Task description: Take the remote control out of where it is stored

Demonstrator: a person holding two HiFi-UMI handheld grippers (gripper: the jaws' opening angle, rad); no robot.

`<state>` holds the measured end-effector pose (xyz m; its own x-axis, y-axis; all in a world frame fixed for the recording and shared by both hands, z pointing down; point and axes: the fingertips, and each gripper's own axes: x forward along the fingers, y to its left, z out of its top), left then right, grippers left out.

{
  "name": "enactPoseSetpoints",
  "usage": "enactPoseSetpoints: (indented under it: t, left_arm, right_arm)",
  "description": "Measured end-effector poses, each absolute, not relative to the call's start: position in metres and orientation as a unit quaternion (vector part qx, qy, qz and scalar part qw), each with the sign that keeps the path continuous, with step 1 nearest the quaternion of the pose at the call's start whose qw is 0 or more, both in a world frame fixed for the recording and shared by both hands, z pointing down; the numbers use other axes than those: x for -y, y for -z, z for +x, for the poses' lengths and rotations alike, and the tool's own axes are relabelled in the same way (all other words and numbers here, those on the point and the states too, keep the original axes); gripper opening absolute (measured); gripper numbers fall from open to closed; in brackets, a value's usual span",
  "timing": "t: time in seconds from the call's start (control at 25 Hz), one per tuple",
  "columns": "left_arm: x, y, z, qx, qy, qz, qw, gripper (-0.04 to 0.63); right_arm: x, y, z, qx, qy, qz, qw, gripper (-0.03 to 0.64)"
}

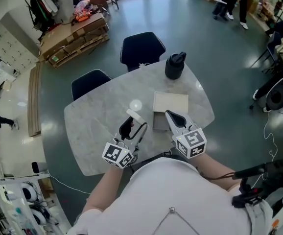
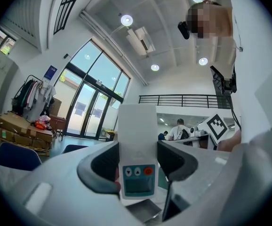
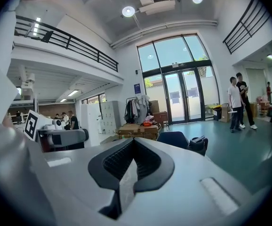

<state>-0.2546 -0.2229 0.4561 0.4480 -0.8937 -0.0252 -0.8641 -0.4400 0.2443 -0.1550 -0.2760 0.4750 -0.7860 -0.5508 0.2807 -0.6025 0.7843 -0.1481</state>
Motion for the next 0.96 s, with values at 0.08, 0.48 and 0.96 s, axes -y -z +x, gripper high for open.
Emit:
enactPoseSetpoints:
  t: [0.08,0.48,0.96]
  left_arm:
    - [0.225,-0.456,-0.253,0.520,0.075,0.845,0.099,0.258]
    - [0.235,-0.454,-0.249,0.518,0.068,0.847,0.098,0.258]
    - [0.246,-0.457,-0.247,0.516,0.066,0.848,0.101,0.258]
  right_arm:
    - [0.276,-0.475,-0.154,0.939,-0.113,0.306,0.112,0.020]
    - [0.289,-0.483,-0.147,0.932,-0.123,0.323,0.113,0.020]
    - [0.298,-0.487,-0.144,0.929,-0.134,0.326,0.111,0.012]
